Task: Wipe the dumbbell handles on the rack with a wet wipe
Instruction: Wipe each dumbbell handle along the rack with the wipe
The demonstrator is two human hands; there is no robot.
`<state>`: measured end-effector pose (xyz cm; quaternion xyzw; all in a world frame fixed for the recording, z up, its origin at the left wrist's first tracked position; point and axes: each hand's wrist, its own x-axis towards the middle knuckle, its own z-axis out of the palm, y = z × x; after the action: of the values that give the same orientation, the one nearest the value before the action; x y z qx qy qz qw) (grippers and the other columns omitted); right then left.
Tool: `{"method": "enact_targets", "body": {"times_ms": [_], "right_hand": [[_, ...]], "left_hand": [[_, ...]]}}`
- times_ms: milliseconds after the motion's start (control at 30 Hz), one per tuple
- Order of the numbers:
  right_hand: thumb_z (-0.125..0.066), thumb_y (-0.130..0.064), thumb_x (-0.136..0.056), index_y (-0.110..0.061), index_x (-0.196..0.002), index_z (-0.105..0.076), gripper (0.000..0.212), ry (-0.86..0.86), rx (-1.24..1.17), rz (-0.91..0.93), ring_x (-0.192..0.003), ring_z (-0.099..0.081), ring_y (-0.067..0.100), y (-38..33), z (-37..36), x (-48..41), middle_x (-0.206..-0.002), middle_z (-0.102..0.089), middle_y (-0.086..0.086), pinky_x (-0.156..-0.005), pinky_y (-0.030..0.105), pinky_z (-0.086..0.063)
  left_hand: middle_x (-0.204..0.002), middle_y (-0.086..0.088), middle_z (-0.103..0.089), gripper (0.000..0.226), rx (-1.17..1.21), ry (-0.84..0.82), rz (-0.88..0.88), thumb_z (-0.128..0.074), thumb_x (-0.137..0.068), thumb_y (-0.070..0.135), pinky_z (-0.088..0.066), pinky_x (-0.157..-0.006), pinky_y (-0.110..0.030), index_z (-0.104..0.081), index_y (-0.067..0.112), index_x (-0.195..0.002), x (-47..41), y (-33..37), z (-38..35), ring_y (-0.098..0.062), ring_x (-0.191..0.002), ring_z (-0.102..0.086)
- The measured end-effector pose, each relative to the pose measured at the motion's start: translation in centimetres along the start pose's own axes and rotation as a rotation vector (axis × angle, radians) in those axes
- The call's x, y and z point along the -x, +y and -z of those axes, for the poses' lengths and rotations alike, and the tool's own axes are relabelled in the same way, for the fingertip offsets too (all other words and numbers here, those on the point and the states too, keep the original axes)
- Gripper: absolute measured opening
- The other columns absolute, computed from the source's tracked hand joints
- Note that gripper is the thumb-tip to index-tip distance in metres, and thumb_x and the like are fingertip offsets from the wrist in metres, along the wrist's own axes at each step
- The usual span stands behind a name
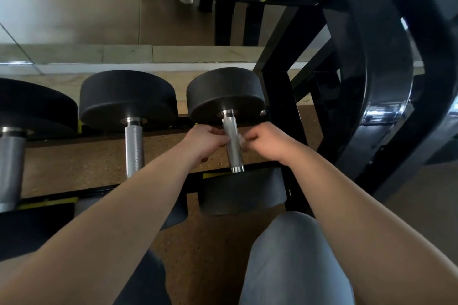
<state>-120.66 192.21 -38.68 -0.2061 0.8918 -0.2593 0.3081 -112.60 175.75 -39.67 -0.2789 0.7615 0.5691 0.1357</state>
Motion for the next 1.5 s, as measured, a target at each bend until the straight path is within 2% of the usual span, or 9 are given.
{"method": "enact_targets", "body": {"times_ms": [133, 367, 567, 767, 867, 1000, 1133, 1267, 1500], "right_hand": [[-0.078, -0.026, -0.087, -0.021, -0.094, -0.079, 0.009, -0.197, 0.257, -0.095, -0.092, -0.069, 0.021, 0.0, 0.3, 0.8, -0.095, -0.073, 0.003, -0.086, 0.040, -0.057], [-0.072, -0.025, -0.094, -0.030, -0.109, -0.072, 0.016, 0.270, -0.104, 0.079, -0.088, -0.061, -0.003, -0.6, -0.9, 0.4, -0.096, -0.067, -0.015, -0.069, 0.012, -0.045], [-0.078, -0.022, -0.088, -0.029, -0.099, -0.078, 0.013, -0.133, 0.221, 0.143, -0.093, -0.067, 0.004, -1.0, -0.2, 1.5, -0.098, -0.072, -0.011, -0.082, 0.024, -0.055], [-0.071, -0.025, -0.094, -0.027, -0.110, -0.074, 0.016, 0.320, -0.397, -0.070, -0.083, -0.062, 0.006, -0.8, -1.2, -2.6, -0.098, -0.069, -0.008, -0.065, 0.022, -0.044], [-0.064, -0.021, -0.099, -0.019, -0.115, -0.074, 0.019, 0.149, -0.383, -0.125, -0.064, -0.053, 0.012, -0.1, -1.0, -2.8, -0.085, -0.065, 0.000, -0.054, 0.024, -0.041], [-0.069, -0.014, -0.089, -0.019, -0.105, -0.078, 0.019, -0.283, -0.010, -0.241, -0.075, -0.062, 0.020, 2.1, -0.5, -2.3, -0.095, -0.071, 0.007, -0.062, 0.031, -0.050], [-0.062, -0.001, -0.095, -0.013, -0.110, -0.073, 0.022, -0.307, -0.467, -0.264, -0.046, -0.039, 0.005, 2.7, -0.7, -3.4, -0.068, -0.068, -0.002, -0.041, 0.017, -0.028], [-0.059, -0.007, -0.100, -0.020, -0.119, -0.074, 0.028, -0.145, -0.888, -0.157, -0.049, -0.035, 0.003, 2.4, -0.6, -5.3, -0.081, -0.074, -0.005, -0.045, 0.018, -0.027], [-0.052, -0.006, -0.101, -0.019, -0.117, -0.068, 0.025, -0.534, -0.298, -0.251, -0.046, -0.052, 0.004, 3.4, -1.3, -3.6, -0.052, -0.058, -0.008, -0.047, 0.018, -0.043]], "left_hand": [[-0.113, 0.002, -0.066, 0.026, -0.016, 0.007, 0.013, -0.067, -0.096, 0.033, -0.047, -0.071, -0.032, -0.065, 0.026, -0.122, -0.1, 0.0, 0.0, -0.015, -0.094, -0.058], [-0.104, 0.002, -0.068, 0.002, 0.011, 0.001, 0.034, -0.066, -0.097, 0.032, -0.047, -0.070, -0.031, -0.064, 0.032, -0.096, 0.0, 0.0, -0.1, -0.015, -0.086, -0.056], [-0.101, -0.002, -0.068, 0.021, 0.145, -0.045, 0.154, -0.064, -0.097, 0.022, -0.035, -0.049, -0.021, -0.071, 0.032, -0.115, 0.2, -0.1, 0.1, -0.010, -0.066, -0.045], [-0.093, -0.001, -0.065, 0.014, 0.185, -0.035, 0.134, -0.067, -0.095, 0.033, -0.032, -0.051, -0.023, -0.075, 0.027, -0.106, 0.3, -0.3, 0.0, -0.011, -0.066, -0.043], [-0.105, -0.001, -0.072, 0.020, 0.144, -0.016, 0.103, -0.066, -0.096, 0.033, -0.038, -0.054, -0.023, -0.072, 0.028, -0.115, 0.0, -0.6, -0.1, -0.012, -0.072, -0.048], [-0.108, 0.002, -0.072, 0.031, 0.093, 0.011, 0.073, -0.068, -0.096, 0.035, -0.044, -0.066, -0.029, -0.067, 0.026, -0.125, -0.6, -0.7, -0.4, -0.013, -0.083, -0.054], [-0.106, 0.004, -0.072, 0.031, 0.077, 0.017, 0.055, -0.068, -0.096, 0.037, -0.047, -0.069, -0.030, -0.066, 0.027, -0.125, -0.9, -0.8, -0.3, -0.012, -0.086, -0.057], [-0.101, 0.005, -0.072, 0.028, 0.050, 0.020, 0.042, -0.067, -0.096, 0.037, -0.046, -0.064, -0.026, -0.066, 0.028, -0.123, -1.0, -0.6, -0.2, -0.011, -0.080, -0.057], [-0.104, 0.006, -0.070, 0.021, 0.028, 0.023, 0.040, -0.067, -0.097, 0.036, -0.049, -0.069, -0.027, -0.064, 0.032, -0.118, -0.7, -0.3, -0.2, -0.012, -0.091, -0.060]]}}
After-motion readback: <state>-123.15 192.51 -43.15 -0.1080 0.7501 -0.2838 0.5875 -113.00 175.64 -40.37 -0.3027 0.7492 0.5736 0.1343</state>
